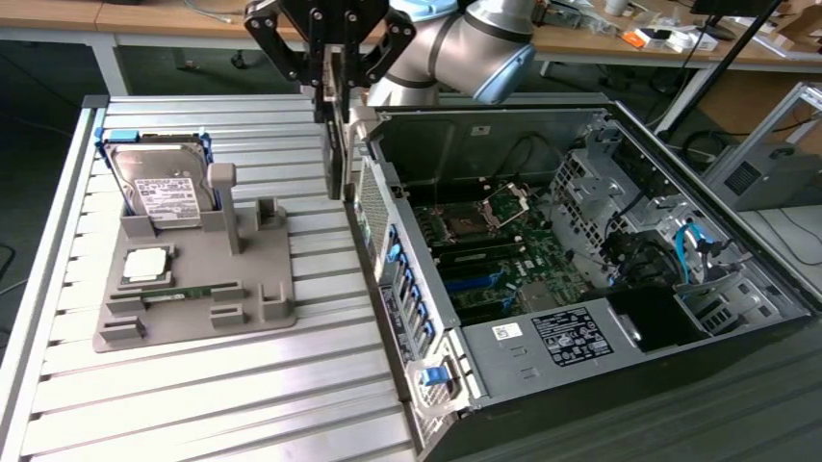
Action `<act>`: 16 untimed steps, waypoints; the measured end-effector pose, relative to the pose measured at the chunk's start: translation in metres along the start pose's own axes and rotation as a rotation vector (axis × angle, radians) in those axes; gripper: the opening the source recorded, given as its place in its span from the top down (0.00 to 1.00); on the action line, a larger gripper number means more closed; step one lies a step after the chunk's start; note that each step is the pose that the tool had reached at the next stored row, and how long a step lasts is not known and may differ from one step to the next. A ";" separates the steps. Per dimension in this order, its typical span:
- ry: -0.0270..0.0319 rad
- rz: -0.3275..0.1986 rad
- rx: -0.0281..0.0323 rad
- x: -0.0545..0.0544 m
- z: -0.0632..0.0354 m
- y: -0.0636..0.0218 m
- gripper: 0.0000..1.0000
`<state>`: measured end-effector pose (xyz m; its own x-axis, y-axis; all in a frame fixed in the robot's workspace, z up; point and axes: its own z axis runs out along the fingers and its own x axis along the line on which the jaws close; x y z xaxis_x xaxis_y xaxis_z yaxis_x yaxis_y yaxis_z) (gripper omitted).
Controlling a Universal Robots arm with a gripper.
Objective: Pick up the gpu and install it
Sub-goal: 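Pick up the gpu and move the gpu toward the slot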
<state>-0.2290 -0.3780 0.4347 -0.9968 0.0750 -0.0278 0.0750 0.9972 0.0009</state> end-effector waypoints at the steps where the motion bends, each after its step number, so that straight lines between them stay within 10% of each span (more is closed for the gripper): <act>1: 0.0000 0.000 0.0000 -0.001 0.0000 0.0000 0.73; 16: 0.0000 0.000 0.0000 -0.009 0.0002 0.0003 0.73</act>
<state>-0.2204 -0.3783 0.4346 -0.9968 0.0750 -0.0277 0.0750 0.9972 0.0009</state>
